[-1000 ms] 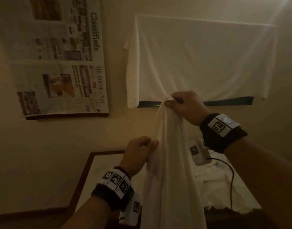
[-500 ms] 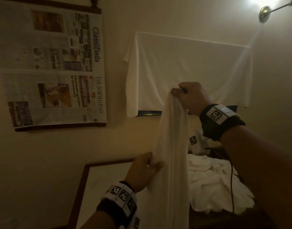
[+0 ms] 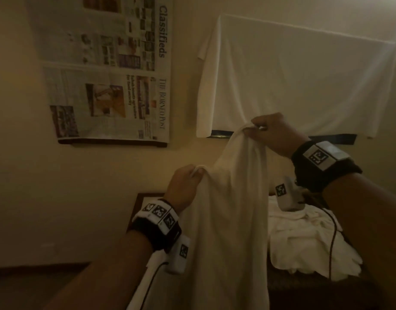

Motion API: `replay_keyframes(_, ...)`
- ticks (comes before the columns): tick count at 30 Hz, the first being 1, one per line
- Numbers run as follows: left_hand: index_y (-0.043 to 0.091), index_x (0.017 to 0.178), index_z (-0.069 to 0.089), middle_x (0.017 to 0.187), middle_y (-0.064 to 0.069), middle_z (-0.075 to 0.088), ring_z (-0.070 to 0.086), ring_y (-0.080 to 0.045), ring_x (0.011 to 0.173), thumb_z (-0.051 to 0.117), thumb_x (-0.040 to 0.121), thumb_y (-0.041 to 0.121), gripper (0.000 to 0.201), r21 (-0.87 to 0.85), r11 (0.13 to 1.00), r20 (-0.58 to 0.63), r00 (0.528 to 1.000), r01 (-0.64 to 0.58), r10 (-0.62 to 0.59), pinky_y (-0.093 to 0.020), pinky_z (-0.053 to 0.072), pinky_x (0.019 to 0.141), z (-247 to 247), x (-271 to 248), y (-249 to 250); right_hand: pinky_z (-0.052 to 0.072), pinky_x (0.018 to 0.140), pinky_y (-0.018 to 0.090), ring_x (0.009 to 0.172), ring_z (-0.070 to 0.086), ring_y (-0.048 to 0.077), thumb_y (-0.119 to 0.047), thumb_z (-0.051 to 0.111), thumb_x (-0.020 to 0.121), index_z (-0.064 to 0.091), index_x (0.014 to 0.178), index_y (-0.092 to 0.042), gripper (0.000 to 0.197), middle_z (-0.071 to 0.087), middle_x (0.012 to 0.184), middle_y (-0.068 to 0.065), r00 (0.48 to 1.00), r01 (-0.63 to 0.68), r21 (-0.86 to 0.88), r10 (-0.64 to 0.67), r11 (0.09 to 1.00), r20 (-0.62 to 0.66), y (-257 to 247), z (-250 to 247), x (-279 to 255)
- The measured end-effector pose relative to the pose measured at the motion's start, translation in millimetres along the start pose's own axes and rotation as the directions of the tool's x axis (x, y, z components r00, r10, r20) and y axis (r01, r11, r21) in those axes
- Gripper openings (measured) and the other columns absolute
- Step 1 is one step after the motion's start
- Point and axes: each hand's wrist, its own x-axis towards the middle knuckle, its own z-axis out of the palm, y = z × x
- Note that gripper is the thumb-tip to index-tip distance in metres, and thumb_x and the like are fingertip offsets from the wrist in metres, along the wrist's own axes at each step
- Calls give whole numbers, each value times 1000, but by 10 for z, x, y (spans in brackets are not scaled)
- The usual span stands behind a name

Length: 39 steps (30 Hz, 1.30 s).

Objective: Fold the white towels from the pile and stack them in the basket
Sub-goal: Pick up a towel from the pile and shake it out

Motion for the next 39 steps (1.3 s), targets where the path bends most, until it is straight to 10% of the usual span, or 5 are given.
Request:
replay_keyframes(8, -3, 81, 65, 79, -20, 63, 52, -15, 69, 57, 97, 21, 29, 10, 1000, 65, 998, -16, 15, -30, 40, 64, -60, 303, 353, 55, 75, 24, 92, 65, 9, -29, 72, 86, 75, 96, -30, 11, 68, 103, -13, 856, -57, 215, -63, 975, 513, -42, 635, -285)
replay_keyframes(17, -1, 85, 65, 82, -26, 62, 52, -14, 68, 62, 86, 53, 54, -145, 989, -151, 989, -18, -4, -38, 45, 63, -170, 68, 276, 48, 72, 18, 82, 61, 6, -25, 68, 89, 78, 88, -20, 10, 66, 92, -5, 964, 211, 217, -239, 953, 112, -107, 670, -82)
replay_keyframes(24, 7, 97, 69, 91, -6, 73, 69, -16, 80, 66, 92, 36, 29, -113, 980, -57, 983, 165, -172, -44, 59, 79, -48, -272, -28, 36, 73, 18, 86, 57, 18, -28, 65, 92, 75, 98, -11, 21, 66, 101, 11, 956, 290, 104, -282, 952, -83, -256, 217, 285)
replay_keyframes(34, 29, 107, 69, 101, 10, 72, 67, -7, 90, 62, 90, 48, 26, 85, 968, 111, 963, 236, -244, -36, 56, 82, 282, -574, -427, 37, 80, 32, 92, 53, 23, -43, 61, 91, 71, 97, -12, 32, 54, 96, -1, 974, 98, -26, -101, 995, -205, 125, -246, 654)
replay_keyframes(39, 14, 89, 69, 80, -7, 68, 63, -16, 68, 63, 95, 25, 14, -15, 946, -188, 928, 325, -322, -40, 55, 64, 153, -570, -461, 37, 77, 33, 88, 52, 26, -47, 56, 93, 70, 99, -16, 35, 55, 94, 2, 979, 7, -102, -28, 995, -200, 498, -352, 614)
